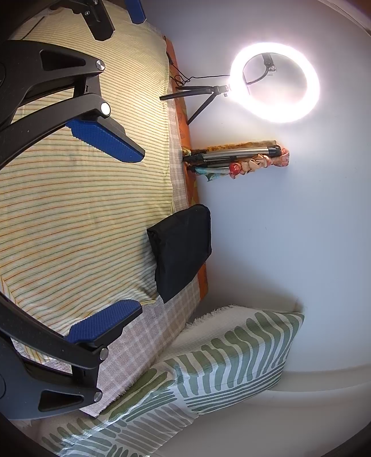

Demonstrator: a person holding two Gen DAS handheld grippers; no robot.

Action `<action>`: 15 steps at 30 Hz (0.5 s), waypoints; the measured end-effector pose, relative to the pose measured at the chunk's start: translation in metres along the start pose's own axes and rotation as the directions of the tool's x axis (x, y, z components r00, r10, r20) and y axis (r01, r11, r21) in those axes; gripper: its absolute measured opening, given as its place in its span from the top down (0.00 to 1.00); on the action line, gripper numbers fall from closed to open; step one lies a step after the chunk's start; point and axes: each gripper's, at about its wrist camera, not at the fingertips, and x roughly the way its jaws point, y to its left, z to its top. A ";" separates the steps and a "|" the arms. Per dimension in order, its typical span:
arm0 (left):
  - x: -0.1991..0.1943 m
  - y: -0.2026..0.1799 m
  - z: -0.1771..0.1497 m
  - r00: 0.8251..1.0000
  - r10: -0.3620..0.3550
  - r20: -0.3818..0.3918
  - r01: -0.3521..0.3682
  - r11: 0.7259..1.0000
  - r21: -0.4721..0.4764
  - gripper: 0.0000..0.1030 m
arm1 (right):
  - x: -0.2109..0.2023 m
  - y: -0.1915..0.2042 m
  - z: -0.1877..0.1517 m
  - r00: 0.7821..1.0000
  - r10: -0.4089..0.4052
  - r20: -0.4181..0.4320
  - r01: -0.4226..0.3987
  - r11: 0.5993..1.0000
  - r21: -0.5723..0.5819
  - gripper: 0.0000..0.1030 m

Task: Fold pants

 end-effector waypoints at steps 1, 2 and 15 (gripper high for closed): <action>0.000 0.000 0.000 1.000 -0.001 -0.001 0.001 1.000 0.000 0.00 | 0.000 0.000 0.000 1.000 -0.001 0.000 0.001 1.000 0.001 0.04; 0.000 0.000 0.000 1.000 -0.002 -0.002 0.002 1.000 0.000 0.00 | 0.000 0.000 0.000 1.000 -0.001 0.000 0.001 1.000 0.001 0.04; -0.002 -0.001 0.001 1.000 0.007 0.008 -0.007 1.000 -0.007 0.00 | 0.001 0.001 -0.002 1.000 0.002 -0.003 -0.002 1.000 0.001 0.04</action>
